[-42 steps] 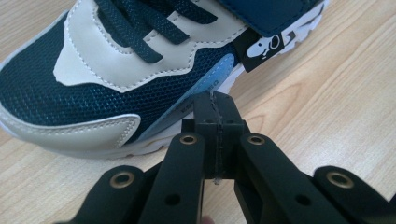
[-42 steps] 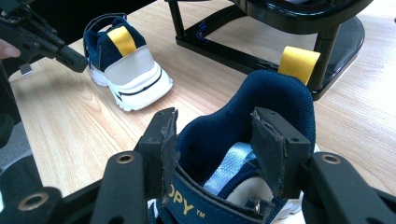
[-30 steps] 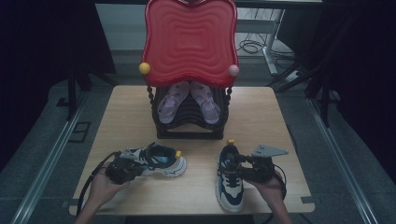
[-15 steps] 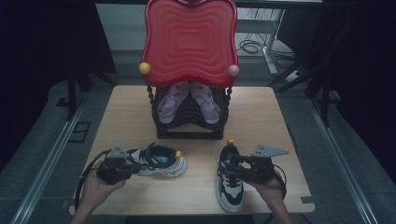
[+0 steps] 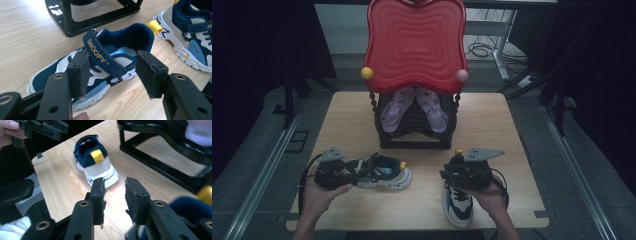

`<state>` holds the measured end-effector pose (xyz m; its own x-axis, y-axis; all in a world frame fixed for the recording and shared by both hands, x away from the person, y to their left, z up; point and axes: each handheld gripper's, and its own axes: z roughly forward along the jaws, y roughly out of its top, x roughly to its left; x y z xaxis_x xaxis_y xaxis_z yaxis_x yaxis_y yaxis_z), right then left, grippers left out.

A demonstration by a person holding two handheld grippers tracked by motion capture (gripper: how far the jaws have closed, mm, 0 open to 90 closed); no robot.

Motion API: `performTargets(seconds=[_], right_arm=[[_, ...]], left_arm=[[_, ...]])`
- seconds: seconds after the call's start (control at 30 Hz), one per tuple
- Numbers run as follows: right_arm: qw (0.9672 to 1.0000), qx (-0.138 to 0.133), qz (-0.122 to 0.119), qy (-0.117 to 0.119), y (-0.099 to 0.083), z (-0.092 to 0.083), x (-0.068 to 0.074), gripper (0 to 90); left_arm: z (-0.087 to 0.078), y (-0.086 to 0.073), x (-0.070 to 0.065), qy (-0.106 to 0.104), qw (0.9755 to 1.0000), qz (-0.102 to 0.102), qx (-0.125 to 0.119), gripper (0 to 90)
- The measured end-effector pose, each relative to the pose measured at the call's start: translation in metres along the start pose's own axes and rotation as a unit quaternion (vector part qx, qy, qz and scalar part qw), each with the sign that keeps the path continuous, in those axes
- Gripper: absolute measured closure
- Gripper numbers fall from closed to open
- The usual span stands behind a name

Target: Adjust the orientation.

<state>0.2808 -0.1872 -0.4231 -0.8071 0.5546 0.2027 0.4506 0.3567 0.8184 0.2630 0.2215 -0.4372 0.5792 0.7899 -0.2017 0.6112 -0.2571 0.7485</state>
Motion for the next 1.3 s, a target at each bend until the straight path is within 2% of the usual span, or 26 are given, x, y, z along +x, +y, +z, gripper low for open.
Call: performTargets(seconds=[0.17,0.23,0.37,0.5,0.67,0.7,0.77,0.8,1.1,1.13,1.3], right_arm=[[0.9997,0.019,-0.014,0.008,0.018,0.010,0.010,78.8],[0.9991,0.029,-0.030,0.013,0.030,0.018,0.018,84.9],[0.9986,0.031,-0.040,0.015,0.042,0.026,0.027,88.4],[0.9984,0.033,-0.043,0.016,0.056,0.042,0.033,89.8],[0.9979,0.051,-0.033,0.020,0.064,0.071,0.029,90.0],[0.9978,0.056,-0.028,0.023,0.067,0.082,0.027,90.0],[0.9977,0.059,-0.025,0.022,0.068,0.086,0.026,90.0],[0.9974,0.065,-0.022,0.021,0.071,0.095,0.024,90.0],[0.9956,0.091,-0.009,0.019,0.074,0.126,0.016,90.0],[0.9950,0.099,-0.004,0.015,0.073,0.132,0.012,90.0],[0.9935,0.114,0.000,0.004,0.072,0.142,0.007,90.0]], left_arm=[[0.000,-0.004,0.001,0.002,1.0000,0.003,0.006,42.7],[-0.002,-0.006,0.002,0.004,1.0000,0.001,0.007,41.9],[-0.004,-0.012,0.006,0.001,1.0000,-0.009,0.003,41.2],[-0.004,-0.014,0.007,-0.001,1.0000,-0.008,0.005,40.5],[-0.005,-0.012,0.007,-0.005,0.9999,-0.008,-0.008,40.6],[-0.006,-0.012,0.006,-0.003,0.9999,-0.009,-0.009,40.6],[-0.007,-0.013,0.007,-0.005,0.9999,-0.010,-0.011,40.7],[-0.007,-0.013,0.007,-0.003,0.9999,-0.012,-0.011,40.7],[-0.006,-0.015,0.010,-0.005,0.9999,-0.013,-0.008,40.9],[-0.006,-0.015,0.010,-0.006,0.9998,-0.016,-0.008,41.0],[-0.004,-0.016,0.012,-0.008,0.9998,-0.018,-0.006,41.2]])
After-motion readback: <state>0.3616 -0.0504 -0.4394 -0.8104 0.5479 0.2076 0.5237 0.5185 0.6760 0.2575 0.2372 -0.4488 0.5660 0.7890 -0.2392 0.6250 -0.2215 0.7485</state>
